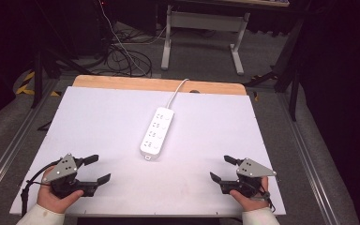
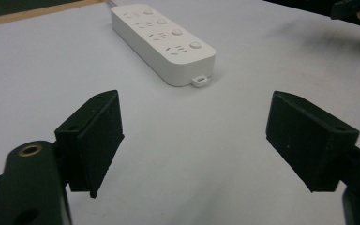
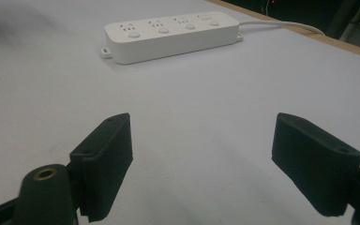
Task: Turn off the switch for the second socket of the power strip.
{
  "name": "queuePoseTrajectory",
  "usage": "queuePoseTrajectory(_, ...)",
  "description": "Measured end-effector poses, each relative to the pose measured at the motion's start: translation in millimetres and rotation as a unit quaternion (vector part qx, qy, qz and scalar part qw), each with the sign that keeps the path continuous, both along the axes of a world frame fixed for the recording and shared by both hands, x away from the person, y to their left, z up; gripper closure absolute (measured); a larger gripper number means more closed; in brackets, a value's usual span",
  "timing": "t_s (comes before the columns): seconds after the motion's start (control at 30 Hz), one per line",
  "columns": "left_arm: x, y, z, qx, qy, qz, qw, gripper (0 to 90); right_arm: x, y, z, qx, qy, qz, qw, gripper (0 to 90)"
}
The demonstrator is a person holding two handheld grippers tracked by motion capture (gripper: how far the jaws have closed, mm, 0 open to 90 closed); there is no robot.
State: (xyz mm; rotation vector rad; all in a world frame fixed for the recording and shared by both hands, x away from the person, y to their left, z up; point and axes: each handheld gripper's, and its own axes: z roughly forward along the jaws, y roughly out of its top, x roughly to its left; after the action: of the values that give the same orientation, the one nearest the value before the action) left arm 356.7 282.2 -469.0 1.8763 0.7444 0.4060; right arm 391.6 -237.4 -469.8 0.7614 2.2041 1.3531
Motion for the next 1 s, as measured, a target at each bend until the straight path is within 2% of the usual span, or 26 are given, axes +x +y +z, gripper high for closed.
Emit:
queuePoseTrajectory(0.1,0.1,1.0,0.6,-0.008,0.008,0.002,0.9999,22.1,0.5,-1.1,-0.6,0.000,-0.002,-0.001,1.0000,21.0)
queuePoseTrajectory(0.23,0.6,1.3,2.0,-0.007,0.013,0.004,0.9999,23.1,0.4,-1.8,-1.6,-0.003,0.002,0.000,1.0000,21.1)
queuePoseTrajectory(0.33,0.5,0.8,4.4,0.006,0.007,0.007,0.9999,23.7,0.5,-1.3,-2.4,0.003,0.012,-0.001,0.9999,21.2)
queuePoseTrajectory(0.43,0.5,0.4,6.7,0.020,0.010,0.015,0.9996,24.2,0.5,-0.3,-3.0,0.004,0.016,0.003,0.9999,21.2)
queuePoseTrajectory(0.57,1.3,0.6,8.2,0.010,0.024,0.013,0.9996,24.9,0.0,0.6,-3.1,-0.001,0.012,0.004,0.9999,21.6)
queuePoseTrajectory(0.63,1.6,0.6,8.7,0.012,0.022,0.012,0.9996,25.4,0.2,0.1,-2.9,-0.003,0.010,0.003,0.9999,21.5)
queuePoseTrajectory(0.77,1.3,0.1,13.7,0.028,0.014,0.013,0.9994,26.2,-0.1,-0.2,-3.0,-0.003,0.010,0.002,0.9999,21.5)
queuePoseTrajectory(0.93,2.7,-0.8,20.6,0.032,0.013,0.010,0.9993,26.3,0.1,0.3,-3.4,-0.003,0.011,0.003,0.9999,21.5)
queuePoseTrajectory(1.0,3.6,-1.9,24.2,0.028,0.024,0.011,0.9993,27.6,0.7,0.5,-3.5,-0.005,0.010,0.003,0.9999,21.6)
